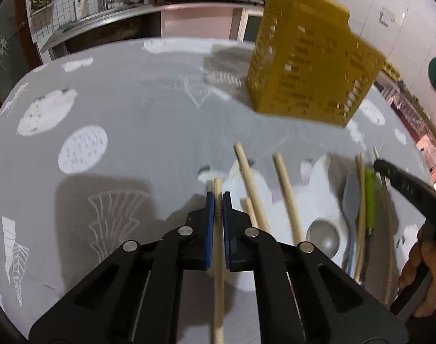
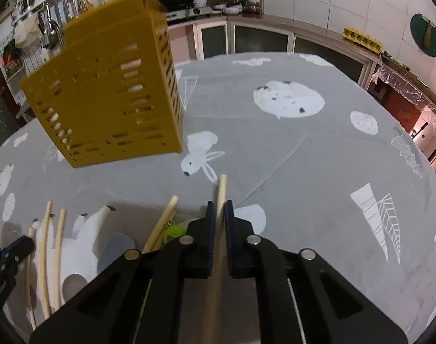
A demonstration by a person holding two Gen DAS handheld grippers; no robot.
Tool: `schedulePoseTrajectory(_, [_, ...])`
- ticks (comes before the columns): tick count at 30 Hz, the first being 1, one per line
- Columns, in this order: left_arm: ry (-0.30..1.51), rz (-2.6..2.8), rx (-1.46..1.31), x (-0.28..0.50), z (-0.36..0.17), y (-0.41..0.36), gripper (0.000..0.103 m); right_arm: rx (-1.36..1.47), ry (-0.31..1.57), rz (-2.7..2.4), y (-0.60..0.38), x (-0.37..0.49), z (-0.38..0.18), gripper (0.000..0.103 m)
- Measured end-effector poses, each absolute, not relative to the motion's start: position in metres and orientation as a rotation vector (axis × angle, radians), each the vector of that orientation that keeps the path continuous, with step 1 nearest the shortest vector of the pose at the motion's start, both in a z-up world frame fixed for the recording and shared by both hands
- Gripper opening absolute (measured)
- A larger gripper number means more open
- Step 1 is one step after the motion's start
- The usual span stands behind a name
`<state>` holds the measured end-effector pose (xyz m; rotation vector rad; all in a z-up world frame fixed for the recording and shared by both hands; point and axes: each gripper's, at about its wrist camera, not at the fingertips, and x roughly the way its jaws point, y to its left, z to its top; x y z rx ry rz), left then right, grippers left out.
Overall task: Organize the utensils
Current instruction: 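Lift both held chopsticks upright and carry them over the yellow holder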
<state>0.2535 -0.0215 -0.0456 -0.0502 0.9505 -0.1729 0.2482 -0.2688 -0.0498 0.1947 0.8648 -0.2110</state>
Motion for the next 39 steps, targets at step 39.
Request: schedulePoseTrajectory(39, [0.415, -0.288, -0.131, 0.231, 0.083, -0.035, 0.004, 0.223, 0.306, -0.015, -0.265, 0.201, 0.073, 0.006])
